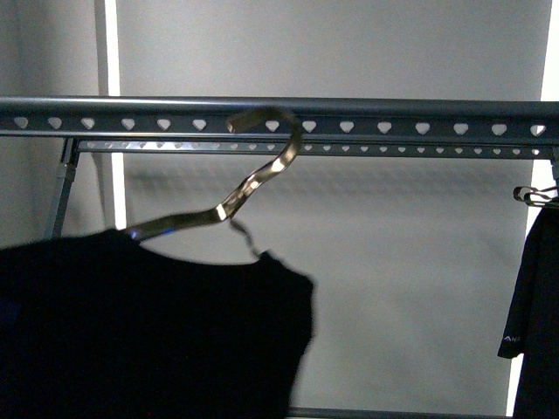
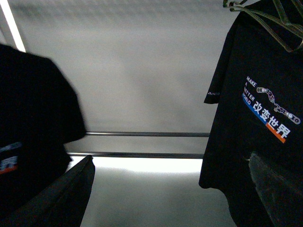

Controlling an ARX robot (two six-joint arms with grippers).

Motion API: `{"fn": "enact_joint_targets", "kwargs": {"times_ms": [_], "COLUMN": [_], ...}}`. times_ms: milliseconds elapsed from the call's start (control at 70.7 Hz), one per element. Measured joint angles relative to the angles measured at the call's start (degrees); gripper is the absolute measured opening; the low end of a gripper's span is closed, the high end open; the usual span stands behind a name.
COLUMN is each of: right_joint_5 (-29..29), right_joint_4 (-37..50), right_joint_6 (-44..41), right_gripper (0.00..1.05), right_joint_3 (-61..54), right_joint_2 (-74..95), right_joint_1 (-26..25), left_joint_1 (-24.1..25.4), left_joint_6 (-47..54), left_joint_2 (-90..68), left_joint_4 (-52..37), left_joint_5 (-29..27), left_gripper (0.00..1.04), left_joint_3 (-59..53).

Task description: Hang clothes on hanger

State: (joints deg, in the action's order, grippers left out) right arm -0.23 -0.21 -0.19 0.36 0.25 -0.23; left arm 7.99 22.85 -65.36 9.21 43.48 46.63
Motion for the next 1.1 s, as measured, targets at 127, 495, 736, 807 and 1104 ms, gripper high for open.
{"fn": "enact_joint_targets", "kwargs": {"times_ms": [127, 495, 736, 807, 1104], "right_joint_5": [0.0, 0.0, 0.0, 0.0, -26.0], "right_joint_4": [0.0, 0.0, 0.0, 0.0, -0.9], "right_joint_6": [0.0, 0.0, 0.0, 0.0, -2.8], "right_gripper": [0.97, 0.97, 0.97, 0.97, 0.97], "right_joint_3": [0.0, 0.0, 0.0, 0.0, 5.1], "right_joint_2": [0.0, 0.0, 0.0, 0.0, 11.5], "right_joint_1": [0.0, 0.0, 0.0, 0.0, -12.2], "left_joint_1": [1.9, -6.3, -14.6, -15.7, -15.9], "left_joint_6": [15.9, 46.4, 51.1, 50.9, 50.5], "left_joint_2": [-5.8, -16.7, -17.7, -17.9, -18.0], "left_joint_4": [-4.8, -2.8, -16.0, -20.6, -21.5], "left_joint_5": [8.4, 15.6, 13.7, 13.0, 12.6], "left_gripper": [0.04, 0.04, 0.04, 0.04, 0.04], "left_joint_3": [6.9, 21.3, 19.1, 18.1, 17.9]}}
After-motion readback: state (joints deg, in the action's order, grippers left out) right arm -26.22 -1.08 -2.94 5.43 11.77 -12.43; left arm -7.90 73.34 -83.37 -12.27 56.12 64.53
